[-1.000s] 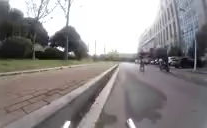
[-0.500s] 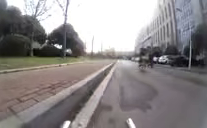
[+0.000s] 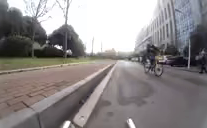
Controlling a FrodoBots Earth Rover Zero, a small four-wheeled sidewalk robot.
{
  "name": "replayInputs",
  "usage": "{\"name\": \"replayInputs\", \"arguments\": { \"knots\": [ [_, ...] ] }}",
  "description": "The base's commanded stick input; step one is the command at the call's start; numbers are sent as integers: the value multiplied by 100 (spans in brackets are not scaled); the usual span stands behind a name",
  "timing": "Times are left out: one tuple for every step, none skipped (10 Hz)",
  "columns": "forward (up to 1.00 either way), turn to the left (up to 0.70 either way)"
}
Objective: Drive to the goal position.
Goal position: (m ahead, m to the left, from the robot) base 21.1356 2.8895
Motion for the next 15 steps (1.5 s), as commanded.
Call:
{"name": "replayInputs", "arguments": {
  "knots": [
    [45, -27],
    [45, -27],
    [45, -27],
    [45, -27],
    [45, -27],
    [44, -26],
    [44, -26],
    [44, -26],
    [44, -26],
    [44, -26],
    [44, -26],
    [44, -26],
    [44, -26],
    [44, -26],
    [44, -26]
  ]
}}
